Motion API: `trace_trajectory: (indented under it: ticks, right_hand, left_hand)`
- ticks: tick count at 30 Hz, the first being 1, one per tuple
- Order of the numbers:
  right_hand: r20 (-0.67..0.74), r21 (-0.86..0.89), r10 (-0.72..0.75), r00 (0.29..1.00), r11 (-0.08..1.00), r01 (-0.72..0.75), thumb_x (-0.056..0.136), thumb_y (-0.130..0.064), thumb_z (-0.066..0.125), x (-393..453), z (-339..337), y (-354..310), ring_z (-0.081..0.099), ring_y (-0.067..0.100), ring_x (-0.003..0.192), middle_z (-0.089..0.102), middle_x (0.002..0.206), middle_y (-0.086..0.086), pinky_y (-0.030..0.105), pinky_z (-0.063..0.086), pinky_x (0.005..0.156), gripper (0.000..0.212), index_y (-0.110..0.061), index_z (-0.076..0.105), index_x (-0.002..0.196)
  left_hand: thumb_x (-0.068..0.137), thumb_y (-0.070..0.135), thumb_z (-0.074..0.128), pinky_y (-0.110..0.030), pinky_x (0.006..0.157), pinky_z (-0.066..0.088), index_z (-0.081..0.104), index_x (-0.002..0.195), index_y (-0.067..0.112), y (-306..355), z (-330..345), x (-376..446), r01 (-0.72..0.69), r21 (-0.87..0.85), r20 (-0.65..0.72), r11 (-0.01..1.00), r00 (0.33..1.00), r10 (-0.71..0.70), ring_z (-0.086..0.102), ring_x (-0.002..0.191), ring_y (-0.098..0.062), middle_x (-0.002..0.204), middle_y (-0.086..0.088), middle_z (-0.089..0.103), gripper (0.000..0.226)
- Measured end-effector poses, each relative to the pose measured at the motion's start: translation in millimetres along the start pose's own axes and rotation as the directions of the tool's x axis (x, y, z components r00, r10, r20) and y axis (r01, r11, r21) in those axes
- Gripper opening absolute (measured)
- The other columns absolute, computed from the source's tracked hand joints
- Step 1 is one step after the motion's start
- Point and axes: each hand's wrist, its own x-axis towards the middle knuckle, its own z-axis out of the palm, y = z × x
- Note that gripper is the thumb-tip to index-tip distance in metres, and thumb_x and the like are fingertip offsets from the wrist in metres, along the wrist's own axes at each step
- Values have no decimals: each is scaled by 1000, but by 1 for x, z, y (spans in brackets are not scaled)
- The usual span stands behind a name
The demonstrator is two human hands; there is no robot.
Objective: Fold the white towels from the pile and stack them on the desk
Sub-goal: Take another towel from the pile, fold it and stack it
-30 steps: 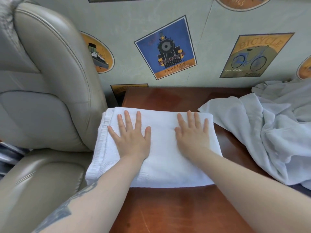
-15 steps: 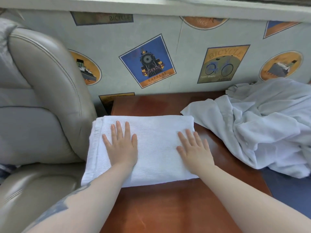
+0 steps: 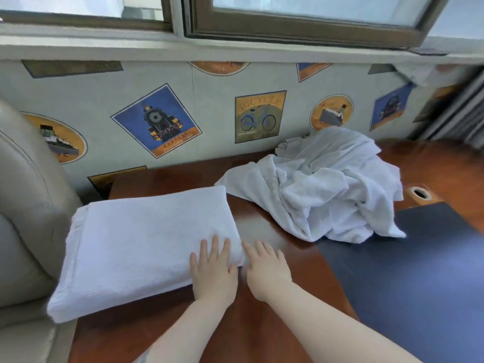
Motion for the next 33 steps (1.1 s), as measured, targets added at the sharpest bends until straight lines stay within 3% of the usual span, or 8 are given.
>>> trace_trajectory:
  ticks: [6, 16, 19, 23, 25, 28, 31, 33]
  right_hand:
    - [-72, 3, 115, 991, 993, -115, 101, -26, 34, -12, -36, 103, -5, 19, 151, -6, 165, 3, 43, 7, 122, 63, -25, 4, 157]
    - [-308, 124, 287, 907, 957, -261, 91, -18, 52, 75, -132, 313, 20, 31, 145, 21, 158, 12, 42, 26, 115, 73, -17, 14, 154]
    - [-225, 256, 324, 919, 929, -265, 91, -21, 52, 91, -119, 336, 53, 31, 116, 58, 126, 12, 38, 45, 92, 42, -10, 44, 131]
    - [-384, 440, 154, 911, 897, 34, 82, -23, 53, 43, -48, 320, 54, 28, 81, 56, 80, -2, 39, 43, 66, 10, -20, 47, 89]
    - [-320, 497, 17, 947, 855, 152, 72, -28, 51, 3, 0, 306, 53, 23, 77, 49, 77, -10, 34, 41, 64, 21, -26, 45, 92]
    - [-76, 468, -17, 997, 882, 51, 68, -35, 56, -40, 46, 294, 53, 19, 103, 56, 101, -9, 25, 38, 74, 39, -29, 49, 107]
    - [-170, 382, -65, 983, 916, 126, 39, -38, 72, -64, 50, 296, 44, 18, 95, 54, 97, -10, 19, 42, 72, 68, -20, 53, 102]
    - [-173, 435, -42, 984, 893, 115, 51, -31, 70, -75, 44, 300, 36, 12, 94, 47, 105, -9, 19, 35, 74, 72, -19, 49, 119]
  left_hand:
    - [100, 31, 38, -39, 122, -1, 12, 156, 30, 107, -2, 9, -86, -265, 90, 960, 989, 114, -2, 151, -15, 164, 3, 1, 61]
    - [99, 22, 45, -33, 120, 3, 28, 153, 26, 216, -9, 46, 32, -526, -96, 850, 991, -97, 10, 149, -12, 161, 6, 21, 56]
    - [99, 21, 47, -34, 122, 6, 32, 151, 28, 235, 4, 36, 78, -580, -96, 811, 982, -162, 15, 148, -12, 158, 9, 28, 55]
    - [96, 18, 52, -37, 120, 16, 39, 147, 30, 245, 27, 14, 179, -584, -48, 792, 966, -253, 23, 146, -15, 153, 10, 36, 54]
    - [91, 16, 58, -33, 114, 28, 47, 141, 28, 249, 34, 10, 172, -594, -73, 785, 961, -266, 38, 138, -15, 141, 16, 47, 52]
    - [88, 20, 62, -30, 106, 38, 48, 139, 28, 259, 43, 3, 136, -575, -44, 807, 980, -196, 48, 127, -12, 135, 17, 49, 54]
    - [89, 37, 55, -33, 100, 41, 48, 128, 34, 269, 56, -16, -19, -322, 72, 947, 996, 44, 51, 121, -11, 128, 18, 51, 39]
    - [85, 26, 52, -32, 107, 31, 47, 129, 34, 273, 67, -36, -82, -186, 225, 979, 967, 124, 43, 128, -10, 132, 18, 47, 45]
